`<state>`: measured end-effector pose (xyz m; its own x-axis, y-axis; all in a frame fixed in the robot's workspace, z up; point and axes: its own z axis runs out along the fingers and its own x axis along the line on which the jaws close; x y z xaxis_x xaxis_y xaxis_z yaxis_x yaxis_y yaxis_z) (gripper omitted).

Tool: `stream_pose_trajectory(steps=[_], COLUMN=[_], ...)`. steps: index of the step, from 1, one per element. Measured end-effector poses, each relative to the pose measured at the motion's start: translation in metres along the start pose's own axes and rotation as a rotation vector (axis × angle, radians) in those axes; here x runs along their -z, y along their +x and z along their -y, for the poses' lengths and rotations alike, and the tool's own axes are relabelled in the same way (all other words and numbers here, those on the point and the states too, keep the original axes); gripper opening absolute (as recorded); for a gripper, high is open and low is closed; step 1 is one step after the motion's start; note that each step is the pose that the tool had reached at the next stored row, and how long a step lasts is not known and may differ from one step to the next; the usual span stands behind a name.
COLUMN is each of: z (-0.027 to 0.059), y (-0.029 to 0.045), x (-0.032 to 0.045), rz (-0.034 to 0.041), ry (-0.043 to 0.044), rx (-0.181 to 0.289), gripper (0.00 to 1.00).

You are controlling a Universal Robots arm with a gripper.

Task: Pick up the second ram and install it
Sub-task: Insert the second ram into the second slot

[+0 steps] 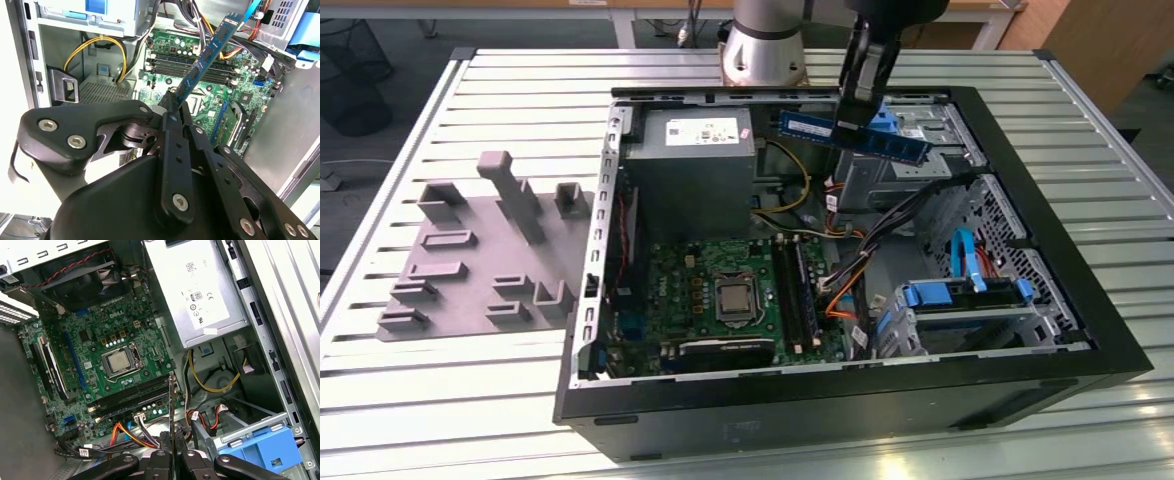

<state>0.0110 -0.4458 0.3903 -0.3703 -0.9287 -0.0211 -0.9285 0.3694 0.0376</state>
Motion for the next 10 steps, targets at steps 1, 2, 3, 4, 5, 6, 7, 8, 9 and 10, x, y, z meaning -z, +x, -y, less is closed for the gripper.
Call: stream_pose_trajectory(steps=[1,2,3,4,5,6,7,8,9,10], z=[0.0,0.0,0.0,0.0,0.0,0.0,0.0,0.0,0.0,0.0], y=[0.0,0.0,0.0,0.0,0.0,0.0,0.0,0.0,0.0,0.0], x=[0.0,0.0,0.0,0.0,0.0,0.0,0.0,0.0,0.0,0.0], rz=[0.0,0.0007,0.0007,0.0008,0.0008,0.0009,0.0009,0.0011,0.0011,0.0012], ry=[0.0,0.0004,0.0004,0.0005,0.0005,0.0005,0.0006,0.0006,0.0007,0.0007], rx=[-0.002,-0.019,-0.021,-0.022,-0.024,-0.026,-0.028,-0.03,-0.032,-0.033], gripper=[0.14,0.14,0.14,0.14,0.14,0.14,0.14,0.14,0.14,0.14])
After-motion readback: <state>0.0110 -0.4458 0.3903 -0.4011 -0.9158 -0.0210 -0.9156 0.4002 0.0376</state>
